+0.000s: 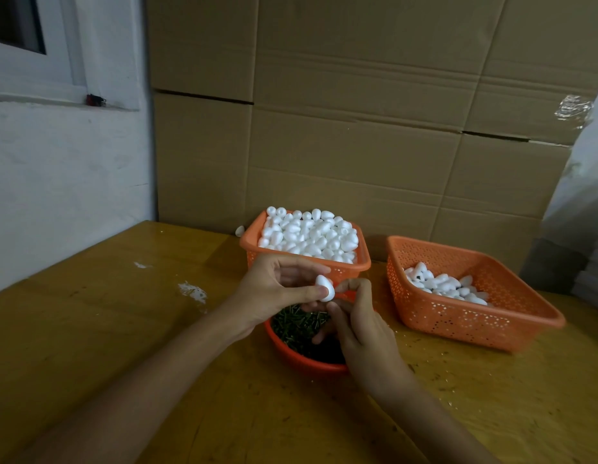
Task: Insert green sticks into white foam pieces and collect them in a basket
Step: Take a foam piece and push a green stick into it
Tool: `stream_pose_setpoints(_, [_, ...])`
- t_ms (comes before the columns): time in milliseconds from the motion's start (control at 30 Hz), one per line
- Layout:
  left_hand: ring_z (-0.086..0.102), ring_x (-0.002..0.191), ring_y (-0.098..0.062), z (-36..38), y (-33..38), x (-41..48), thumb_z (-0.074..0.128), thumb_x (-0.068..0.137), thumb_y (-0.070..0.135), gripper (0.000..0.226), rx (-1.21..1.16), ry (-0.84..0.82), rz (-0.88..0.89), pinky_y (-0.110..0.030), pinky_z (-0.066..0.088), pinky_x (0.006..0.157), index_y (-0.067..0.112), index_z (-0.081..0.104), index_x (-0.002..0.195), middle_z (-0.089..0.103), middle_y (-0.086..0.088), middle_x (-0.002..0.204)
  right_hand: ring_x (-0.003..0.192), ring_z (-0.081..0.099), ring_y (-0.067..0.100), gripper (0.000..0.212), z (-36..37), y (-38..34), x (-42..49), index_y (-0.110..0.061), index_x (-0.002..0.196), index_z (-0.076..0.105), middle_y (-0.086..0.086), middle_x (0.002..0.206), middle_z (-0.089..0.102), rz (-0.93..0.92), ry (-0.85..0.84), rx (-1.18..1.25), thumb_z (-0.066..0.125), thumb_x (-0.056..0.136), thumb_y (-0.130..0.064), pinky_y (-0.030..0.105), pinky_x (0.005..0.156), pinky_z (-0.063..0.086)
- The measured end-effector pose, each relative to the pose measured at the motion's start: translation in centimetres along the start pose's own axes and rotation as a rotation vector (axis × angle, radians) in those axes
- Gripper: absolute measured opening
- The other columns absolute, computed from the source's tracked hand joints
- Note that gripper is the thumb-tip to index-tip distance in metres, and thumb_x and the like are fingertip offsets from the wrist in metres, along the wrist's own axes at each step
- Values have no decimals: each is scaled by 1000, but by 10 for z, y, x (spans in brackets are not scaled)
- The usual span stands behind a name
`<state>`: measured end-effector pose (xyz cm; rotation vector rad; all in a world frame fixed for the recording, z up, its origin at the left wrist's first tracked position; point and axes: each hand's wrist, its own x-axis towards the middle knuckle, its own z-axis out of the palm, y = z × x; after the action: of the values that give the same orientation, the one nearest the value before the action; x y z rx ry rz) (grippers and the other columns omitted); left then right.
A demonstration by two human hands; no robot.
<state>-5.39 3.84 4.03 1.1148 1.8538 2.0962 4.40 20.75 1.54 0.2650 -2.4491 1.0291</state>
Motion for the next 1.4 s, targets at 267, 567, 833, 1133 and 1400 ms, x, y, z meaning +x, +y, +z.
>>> stream_pose_setpoints(267, [77, 103, -22, -2, 0, 2, 91, 79, 13, 23, 71, -30, 18, -27, 62, 83, 17, 82, 100, 81, -7, 104, 79, 75, 6, 14, 2, 3, 0, -32, 108, 33, -14, 97, 78, -1, 20, -12, 43, 109, -41, 54, 76, 58])
stream_pose_setpoints(567, [76, 108, -24, -5, -1, 2, 91, 80, 14, 36, 28, -74, -9, -31, 61, 87, 21, 78, 113, 80, -9, 110, 80, 75, 5, 14, 3, 4, 0, -25, 106, 35, -14, 99, 78, -1, 9, -24, 46, 111, -33, 54, 74, 57])
stream_pose_setpoints(833, [74, 113, -27, -11, 1, 1, 89, 80, 7, 27, -12, -151, -11, -29, 59, 92, 14, 78, 104, 79, -12, 115, 78, 75, 3, 15, 1, -1, -1, -19, 104, 37, -21, 105, 76, -35, -4, -24, 49, 111, -27, 51, 69, 59])
stream_pose_setpoints(1133, [74, 107, -26, -14, 2, 0, 86, 82, 8, 24, -17, -166, -39, -30, 58, 88, 10, 78, 104, 77, -15, 113, 77, 74, 3, 14, 2, -3, -3, -26, 106, 36, -15, 100, 78, -88, 12, -65, 47, 110, -33, 47, 67, 59])
stream_pose_setpoints(1400, [72, 113, -25, -17, 4, -1, 84, 83, 9, 25, -56, -248, -36, -32, 60, 88, 17, 80, 106, 77, -11, 116, 74, 73, 5, 25, 1, -10, -4, -26, 110, 37, -7, 94, 77, -99, 7, -89, 40, 105, -50, 48, 66, 57])
